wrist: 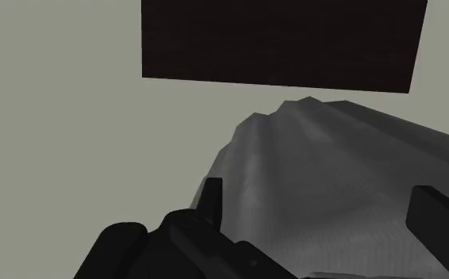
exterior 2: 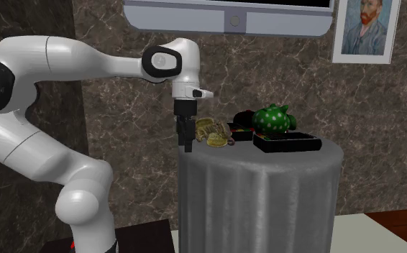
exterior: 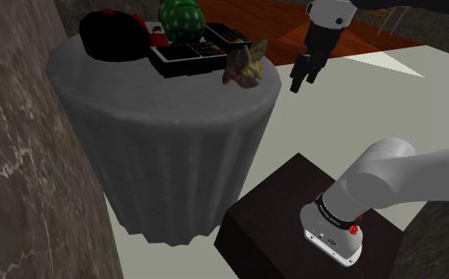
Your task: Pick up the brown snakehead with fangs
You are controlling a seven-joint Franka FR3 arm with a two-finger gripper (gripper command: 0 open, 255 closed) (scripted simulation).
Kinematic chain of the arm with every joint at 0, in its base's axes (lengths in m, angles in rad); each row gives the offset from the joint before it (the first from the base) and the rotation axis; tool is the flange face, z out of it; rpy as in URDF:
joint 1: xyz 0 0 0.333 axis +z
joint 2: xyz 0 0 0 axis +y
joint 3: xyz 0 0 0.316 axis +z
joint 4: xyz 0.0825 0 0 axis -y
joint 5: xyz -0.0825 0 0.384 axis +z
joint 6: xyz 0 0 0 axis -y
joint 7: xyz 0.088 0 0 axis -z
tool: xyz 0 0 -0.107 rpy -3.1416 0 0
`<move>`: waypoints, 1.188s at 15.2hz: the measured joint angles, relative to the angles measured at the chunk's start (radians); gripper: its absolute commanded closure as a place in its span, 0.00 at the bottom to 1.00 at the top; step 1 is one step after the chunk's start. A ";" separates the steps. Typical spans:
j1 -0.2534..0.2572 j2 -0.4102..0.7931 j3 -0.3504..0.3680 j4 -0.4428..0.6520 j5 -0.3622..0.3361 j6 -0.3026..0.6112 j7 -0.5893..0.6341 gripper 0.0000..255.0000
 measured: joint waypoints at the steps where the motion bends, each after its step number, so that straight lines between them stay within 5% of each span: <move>1: 0.000 0.000 0.000 0.000 0.000 0.000 0.000 0.00; 18: 0.061 0.302 -0.012 0.319 0.444 0.158 0.224 0.00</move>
